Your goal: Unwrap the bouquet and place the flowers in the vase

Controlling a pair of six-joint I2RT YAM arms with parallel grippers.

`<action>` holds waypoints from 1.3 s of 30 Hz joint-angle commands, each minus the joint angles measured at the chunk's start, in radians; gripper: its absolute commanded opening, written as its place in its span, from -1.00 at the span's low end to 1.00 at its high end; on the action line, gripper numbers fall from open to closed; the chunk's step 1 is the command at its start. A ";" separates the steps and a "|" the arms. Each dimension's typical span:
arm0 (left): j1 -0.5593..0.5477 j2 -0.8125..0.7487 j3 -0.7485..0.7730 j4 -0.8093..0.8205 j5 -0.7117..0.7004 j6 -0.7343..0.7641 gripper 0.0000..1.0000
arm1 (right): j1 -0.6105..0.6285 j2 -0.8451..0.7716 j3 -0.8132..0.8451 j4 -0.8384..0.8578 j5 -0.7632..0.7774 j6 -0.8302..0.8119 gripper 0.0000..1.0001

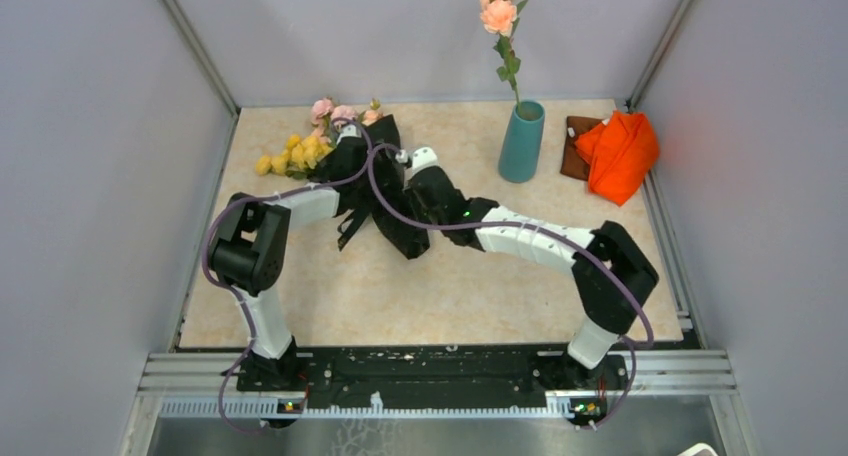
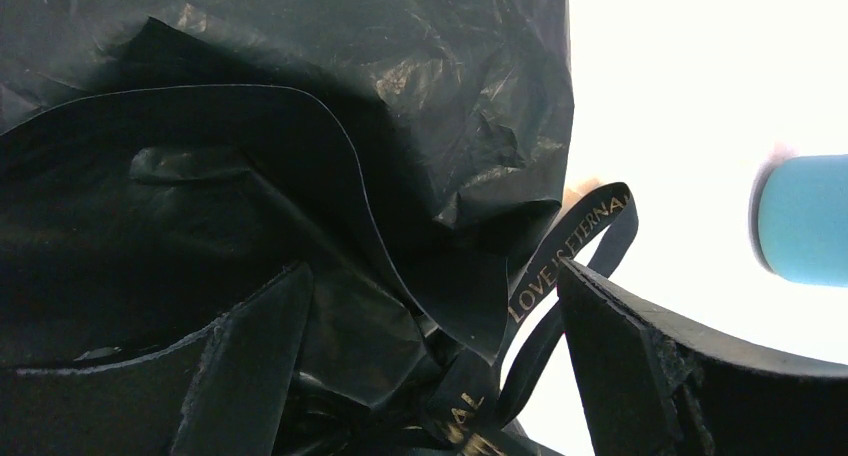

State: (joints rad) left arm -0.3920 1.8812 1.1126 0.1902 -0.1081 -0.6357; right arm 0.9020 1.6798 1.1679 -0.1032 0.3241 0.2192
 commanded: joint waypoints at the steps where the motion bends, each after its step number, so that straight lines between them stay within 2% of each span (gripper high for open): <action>1: 0.009 0.010 -0.053 -0.027 -0.004 -0.023 0.98 | -0.085 -0.142 0.056 -0.042 0.027 -0.024 -1.00; 11: 0.043 -0.019 -0.122 -0.018 0.009 -0.049 0.98 | -0.237 -0.327 0.038 -0.138 0.049 -0.052 -1.00; 16: 0.056 -0.048 -0.165 -0.003 0.011 -0.048 0.98 | -0.337 -0.477 0.008 -0.182 0.063 -0.044 -1.00; 21: 0.063 -0.067 -0.197 0.010 0.019 -0.053 0.98 | -0.379 -0.596 0.003 -0.217 0.115 -0.082 -1.00; 32: 0.079 -0.105 -0.242 0.019 0.032 -0.057 0.98 | -0.422 -0.668 0.039 -0.293 0.203 -0.138 -1.00; 39: 0.067 -0.148 -0.224 -0.007 0.042 -0.025 0.98 | -0.427 -0.658 -0.025 -0.259 0.046 -0.105 -1.00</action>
State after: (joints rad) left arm -0.3237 1.7546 0.9066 0.3096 -0.0689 -0.6838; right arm 0.4812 1.0298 1.1656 -0.4091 0.4561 0.0990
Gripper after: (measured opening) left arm 0.988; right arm 0.006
